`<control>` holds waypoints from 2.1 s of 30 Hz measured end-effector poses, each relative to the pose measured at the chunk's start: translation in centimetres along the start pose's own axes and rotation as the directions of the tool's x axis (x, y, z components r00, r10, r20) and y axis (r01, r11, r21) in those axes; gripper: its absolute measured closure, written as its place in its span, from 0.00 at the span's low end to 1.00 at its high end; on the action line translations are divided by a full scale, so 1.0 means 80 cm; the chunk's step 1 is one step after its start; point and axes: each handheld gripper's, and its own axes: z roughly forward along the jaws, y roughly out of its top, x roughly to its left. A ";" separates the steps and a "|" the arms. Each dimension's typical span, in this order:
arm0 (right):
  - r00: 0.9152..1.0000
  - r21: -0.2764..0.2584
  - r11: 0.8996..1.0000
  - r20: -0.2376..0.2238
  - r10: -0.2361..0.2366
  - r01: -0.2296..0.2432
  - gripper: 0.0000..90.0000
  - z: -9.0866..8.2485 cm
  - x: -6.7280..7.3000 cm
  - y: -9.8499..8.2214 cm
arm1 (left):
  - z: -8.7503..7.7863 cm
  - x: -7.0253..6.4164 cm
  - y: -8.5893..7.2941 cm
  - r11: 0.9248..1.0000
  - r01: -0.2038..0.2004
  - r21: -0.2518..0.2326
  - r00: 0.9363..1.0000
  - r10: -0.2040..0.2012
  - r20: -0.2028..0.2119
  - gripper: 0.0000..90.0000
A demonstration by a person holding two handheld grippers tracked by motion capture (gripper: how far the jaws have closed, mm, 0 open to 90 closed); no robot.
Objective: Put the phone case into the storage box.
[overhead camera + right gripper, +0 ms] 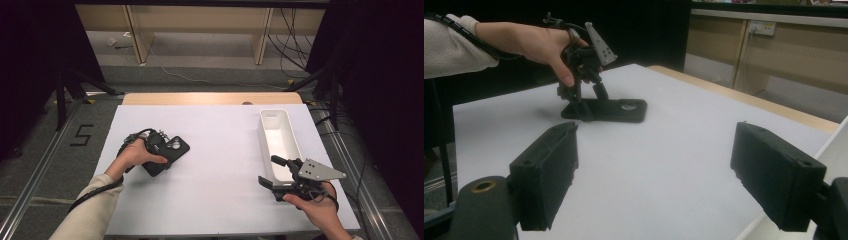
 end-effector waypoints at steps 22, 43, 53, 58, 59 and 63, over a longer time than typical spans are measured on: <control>1.000 0.000 1.000 -0.002 -0.003 0.003 0.23 0.000 0.001 0.000 | -0.002 -0.003 0.004 0.999 0.027 0.030 1.000 -0.027 -0.006 0.14; 1.000 -0.001 1.000 0.000 0.003 -0.003 0.23 0.000 0.001 0.000 | -0.005 -0.007 -0.002 0.999 0.032 -0.006 0.999 -0.032 -0.018 0.17; 1.000 -0.002 1.000 0.003 0.003 -0.003 0.23 0.000 0.000 0.000 | -0.007 -0.015 -0.003 1.000 0.010 -0.026 1.000 -0.011 -0.025 0.17; 1.000 -0.002 1.000 0.005 0.004 -0.004 0.23 0.000 0.000 0.000 | -0.014 -0.016 -0.004 0.997 0.019 -0.079 1.000 -0.020 -0.014 0.17; 1.000 -0.002 1.000 0.004 0.004 -0.004 0.23 0.000 0.000 0.000 | -0.016 -0.017 -0.004 0.995 0.023 -0.094 1.000 -0.024 -0.011 0.17; 1.000 0.001 1.000 0.014 -0.001 0.001 0.21 -0.001 0.000 0.001 | -0.021 -0.019 -0.004 0.987 0.028 -0.158 1.000 -0.029 -0.005 0.17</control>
